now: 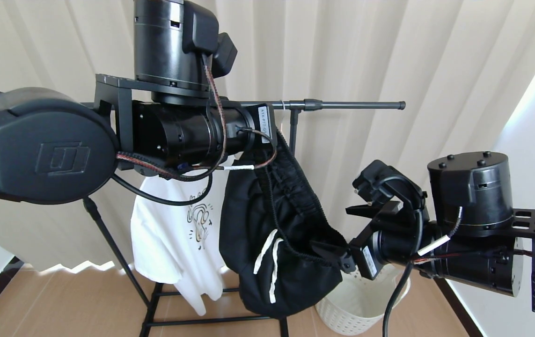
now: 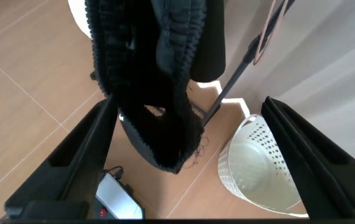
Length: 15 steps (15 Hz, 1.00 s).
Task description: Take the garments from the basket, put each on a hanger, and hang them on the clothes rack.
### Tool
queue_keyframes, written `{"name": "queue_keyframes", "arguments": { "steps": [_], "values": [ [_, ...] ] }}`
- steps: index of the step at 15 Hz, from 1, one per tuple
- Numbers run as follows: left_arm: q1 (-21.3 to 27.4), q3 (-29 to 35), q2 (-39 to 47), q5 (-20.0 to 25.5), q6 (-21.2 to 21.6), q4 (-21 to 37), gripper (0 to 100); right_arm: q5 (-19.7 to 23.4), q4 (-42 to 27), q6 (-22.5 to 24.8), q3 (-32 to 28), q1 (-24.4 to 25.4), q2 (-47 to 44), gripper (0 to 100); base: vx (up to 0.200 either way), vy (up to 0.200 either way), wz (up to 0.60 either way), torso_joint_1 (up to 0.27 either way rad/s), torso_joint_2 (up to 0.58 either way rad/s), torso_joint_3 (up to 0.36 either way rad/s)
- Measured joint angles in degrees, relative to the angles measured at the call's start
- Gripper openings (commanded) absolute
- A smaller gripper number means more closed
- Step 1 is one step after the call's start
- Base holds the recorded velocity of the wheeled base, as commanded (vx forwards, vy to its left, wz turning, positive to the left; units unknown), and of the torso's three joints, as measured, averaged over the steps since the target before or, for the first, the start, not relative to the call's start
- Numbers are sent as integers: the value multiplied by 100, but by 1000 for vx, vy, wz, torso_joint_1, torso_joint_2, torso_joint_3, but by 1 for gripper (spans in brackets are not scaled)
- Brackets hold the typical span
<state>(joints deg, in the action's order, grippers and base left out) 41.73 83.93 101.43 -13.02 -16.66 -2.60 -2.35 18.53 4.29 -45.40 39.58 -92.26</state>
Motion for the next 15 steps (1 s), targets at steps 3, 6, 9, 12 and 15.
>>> {"name": "queue_keyframes", "arguments": {
  "steps": [3,6,9,12,15],
  "values": [
    [105,-160,-66,9,6,-20,0,-10,2,0,-30,-63,-55,100,0,0,0,0,0,0],
    [199,-229,-123,16,20,-29,0,-22,46,5,-40,-78,-137,100,0,0,0,0,0,0],
    [240,-245,-182,13,68,-30,0,-35,185,6,-18,-111,-241,100,0,0,0,0,0,0],
    [256,-282,-223,13,71,-33,0,-40,199,6,-24,-144,-316,100,0,0,0,0,0,0],
    [293,-297,-265,7,71,-35,0,-46,202,16,-40,-221,-352,100,0,0,0,0,0,0]
  ]
}}
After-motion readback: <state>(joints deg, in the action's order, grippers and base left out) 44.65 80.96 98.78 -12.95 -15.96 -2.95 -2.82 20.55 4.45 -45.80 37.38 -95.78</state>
